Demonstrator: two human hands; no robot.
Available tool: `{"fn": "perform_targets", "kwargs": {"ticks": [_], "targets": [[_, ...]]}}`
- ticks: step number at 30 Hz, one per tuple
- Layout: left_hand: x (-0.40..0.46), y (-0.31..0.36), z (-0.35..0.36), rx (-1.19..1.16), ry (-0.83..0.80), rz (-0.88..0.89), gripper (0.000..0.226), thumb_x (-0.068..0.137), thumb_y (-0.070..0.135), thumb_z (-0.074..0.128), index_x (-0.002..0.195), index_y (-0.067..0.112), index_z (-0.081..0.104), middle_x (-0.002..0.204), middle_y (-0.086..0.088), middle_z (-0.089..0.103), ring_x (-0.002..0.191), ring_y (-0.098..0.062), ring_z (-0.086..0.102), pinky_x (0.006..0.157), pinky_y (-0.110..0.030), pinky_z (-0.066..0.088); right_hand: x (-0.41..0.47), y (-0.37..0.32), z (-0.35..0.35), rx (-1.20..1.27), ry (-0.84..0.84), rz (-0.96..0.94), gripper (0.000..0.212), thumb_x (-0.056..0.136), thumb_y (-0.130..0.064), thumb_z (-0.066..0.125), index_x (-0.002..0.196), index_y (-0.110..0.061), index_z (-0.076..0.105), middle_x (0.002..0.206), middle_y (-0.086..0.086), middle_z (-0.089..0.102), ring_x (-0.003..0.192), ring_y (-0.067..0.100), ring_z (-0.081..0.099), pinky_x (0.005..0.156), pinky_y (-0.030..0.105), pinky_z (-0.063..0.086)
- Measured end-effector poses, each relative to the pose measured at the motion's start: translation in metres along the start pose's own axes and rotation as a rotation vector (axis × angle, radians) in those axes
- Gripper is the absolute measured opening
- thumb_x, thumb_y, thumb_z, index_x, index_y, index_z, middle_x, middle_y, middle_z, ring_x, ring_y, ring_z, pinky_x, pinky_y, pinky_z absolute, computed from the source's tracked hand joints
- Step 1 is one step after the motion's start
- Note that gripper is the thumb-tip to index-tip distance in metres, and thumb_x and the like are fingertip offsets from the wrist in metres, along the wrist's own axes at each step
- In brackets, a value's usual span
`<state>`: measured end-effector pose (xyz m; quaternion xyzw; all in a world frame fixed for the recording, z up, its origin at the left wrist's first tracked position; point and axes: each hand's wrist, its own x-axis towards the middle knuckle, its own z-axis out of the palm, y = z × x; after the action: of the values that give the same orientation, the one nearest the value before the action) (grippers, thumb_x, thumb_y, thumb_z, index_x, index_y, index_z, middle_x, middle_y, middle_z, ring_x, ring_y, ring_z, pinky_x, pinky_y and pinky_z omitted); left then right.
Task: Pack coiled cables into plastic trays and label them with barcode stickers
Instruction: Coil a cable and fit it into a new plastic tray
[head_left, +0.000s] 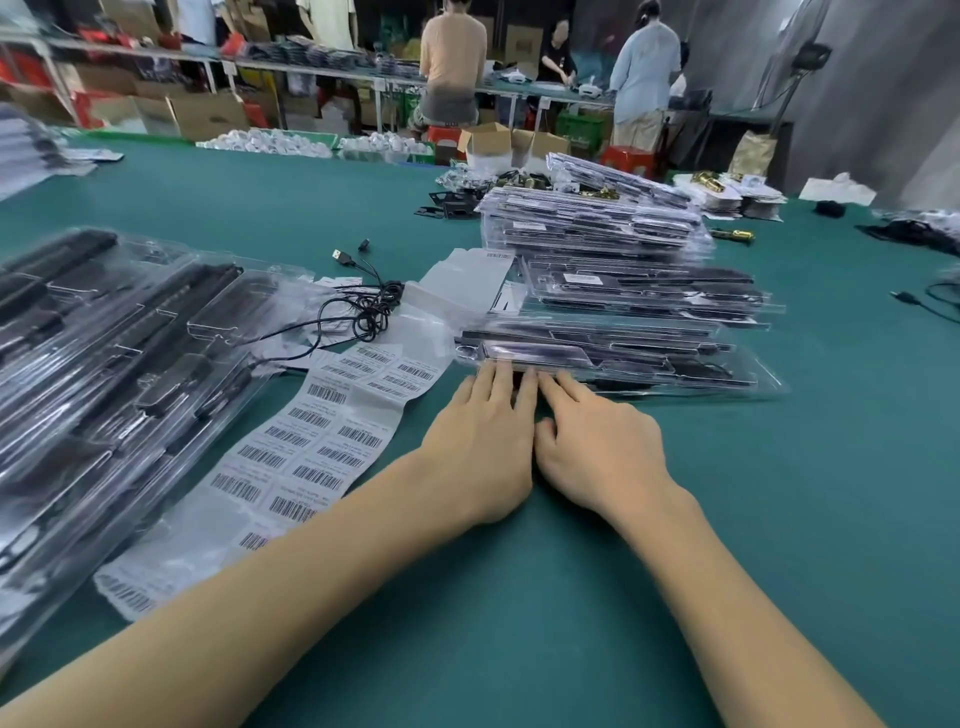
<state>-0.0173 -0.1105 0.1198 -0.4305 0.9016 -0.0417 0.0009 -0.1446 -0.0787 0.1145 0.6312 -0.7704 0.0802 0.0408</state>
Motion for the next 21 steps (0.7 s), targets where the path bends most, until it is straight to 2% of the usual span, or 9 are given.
{"fn": "perform_targets", "kwargs": {"ticks": [4,7,10,14,18,21], "targets": [[-0.010,-0.001,-0.007,-0.001,0.006,-0.114,0.063,0.101,0.024,0.034,0.154,-0.004,0.013,0.162,-0.023,0.016,0.151,-0.031,0.016,0.122,-0.038,0.018,0.001,0.001,-0.002,0.005,-0.025,0.011,0.055,0.100,-0.033,0.032,0.154,-0.035,0.026,0.160,-0.016,0.030,0.124,0.033,0.056,0.093,0.038,0.045],[-0.009,-0.012,-0.010,-0.026,0.041,-0.136,0.062,0.101,0.025,0.034,0.153,-0.003,0.016,0.158,-0.018,0.028,0.145,-0.027,0.029,0.117,-0.034,0.025,0.000,0.001,-0.002,0.007,-0.015,-0.003,0.054,0.100,-0.032,0.031,0.154,-0.033,0.027,0.159,-0.015,0.033,0.118,0.034,0.058,0.086,0.038,0.044],[-0.007,-0.016,-0.008,-0.052,0.051,-0.125,0.061,0.102,0.028,0.032,0.154,-0.001,0.015,0.158,-0.014,0.029,0.145,-0.025,0.029,0.116,-0.033,0.025,0.000,0.002,-0.002,0.012,-0.010,0.000,0.054,0.100,-0.032,0.030,0.154,-0.035,0.027,0.159,-0.016,0.031,0.119,0.034,0.058,0.088,0.038,0.045],[-0.004,-0.020,-0.002,-0.157,0.076,-0.130,0.053,0.103,0.033,0.032,0.148,0.006,0.028,0.153,-0.010,0.039,0.141,-0.024,0.034,0.113,-0.033,0.025,-0.001,0.001,-0.002,0.013,-0.006,0.000,0.054,0.100,-0.033,0.031,0.154,-0.035,0.027,0.160,-0.016,0.031,0.117,0.035,0.058,0.089,0.038,0.046],[-0.004,-0.023,0.004,-0.244,0.079,-0.084,0.063,0.104,0.035,0.033,0.157,0.009,0.011,0.164,-0.008,0.022,0.151,-0.019,0.015,0.123,-0.037,0.011,0.000,0.001,-0.001,0.022,-0.027,0.004,0.055,0.100,-0.035,0.031,0.155,-0.035,0.025,0.163,-0.013,0.026,0.123,0.034,0.056,0.094,0.038,0.046],[-0.003,-0.024,0.006,-0.282,0.101,-0.069,0.063,0.104,0.039,0.032,0.158,0.014,0.012,0.165,-0.005,0.020,0.152,-0.017,0.012,0.123,-0.039,0.009,0.000,0.001,0.000,0.019,-0.035,0.001,0.056,0.100,-0.036,0.031,0.156,-0.035,0.024,0.164,-0.013,0.022,0.124,0.034,0.056,0.095,0.038,0.046]]}}
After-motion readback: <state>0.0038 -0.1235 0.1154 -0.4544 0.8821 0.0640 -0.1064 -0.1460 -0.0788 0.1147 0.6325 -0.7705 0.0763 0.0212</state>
